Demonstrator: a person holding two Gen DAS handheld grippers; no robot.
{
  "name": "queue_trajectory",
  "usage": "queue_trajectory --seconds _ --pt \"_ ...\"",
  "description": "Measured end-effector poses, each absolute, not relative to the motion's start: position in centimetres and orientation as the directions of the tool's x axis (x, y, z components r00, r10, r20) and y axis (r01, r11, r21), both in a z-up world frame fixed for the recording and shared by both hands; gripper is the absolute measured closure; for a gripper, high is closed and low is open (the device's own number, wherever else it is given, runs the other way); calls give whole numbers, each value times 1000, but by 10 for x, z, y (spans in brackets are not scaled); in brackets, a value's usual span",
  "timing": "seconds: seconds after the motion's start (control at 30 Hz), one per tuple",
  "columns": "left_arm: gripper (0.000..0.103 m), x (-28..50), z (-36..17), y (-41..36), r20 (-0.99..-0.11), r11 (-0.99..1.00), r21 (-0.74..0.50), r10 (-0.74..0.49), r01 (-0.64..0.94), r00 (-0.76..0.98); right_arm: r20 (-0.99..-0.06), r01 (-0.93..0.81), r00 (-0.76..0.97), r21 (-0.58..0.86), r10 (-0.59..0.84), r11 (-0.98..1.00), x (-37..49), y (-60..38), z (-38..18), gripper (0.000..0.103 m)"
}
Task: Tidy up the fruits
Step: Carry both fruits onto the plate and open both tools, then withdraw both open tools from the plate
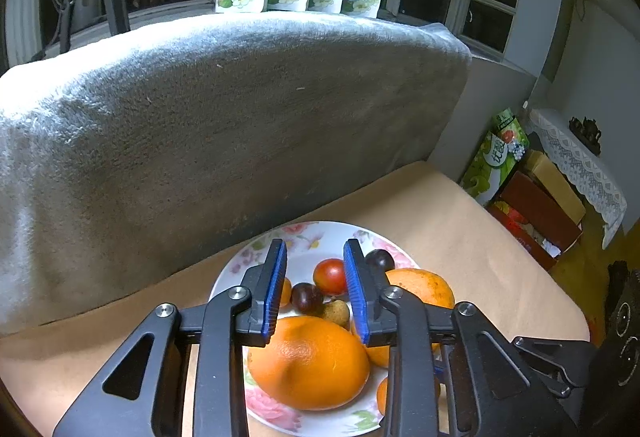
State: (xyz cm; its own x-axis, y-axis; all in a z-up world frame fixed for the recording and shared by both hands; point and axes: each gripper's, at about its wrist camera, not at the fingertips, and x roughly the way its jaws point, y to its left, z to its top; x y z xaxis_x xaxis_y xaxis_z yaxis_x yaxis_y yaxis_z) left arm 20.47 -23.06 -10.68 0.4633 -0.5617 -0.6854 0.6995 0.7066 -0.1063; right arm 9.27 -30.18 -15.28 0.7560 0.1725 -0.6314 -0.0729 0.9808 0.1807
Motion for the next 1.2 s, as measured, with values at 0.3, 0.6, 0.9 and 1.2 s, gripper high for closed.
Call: queue_trajectory --seconds 0.3,0.6,0.9,1.2 --pt "71 204 -106 -232 -686 708 -98 -557 699 468 -624 -76 762 180 173 981 91 -303 -153 64" --pt "66 204 -105 -231 -688 711 -100 -555 696 468 -612 -75 773 177 169 981 87 -306 -148 64" --pt "38 193 -93 -224 -671 729 -86 -547 679 501 -590 -67 793 161 151 985 74 -306 -136 36" --pt "33 177 -77 -208 -647 747 -77 -541 661 537 -569 -50 813 141 123 989 55 -304 -123 19"
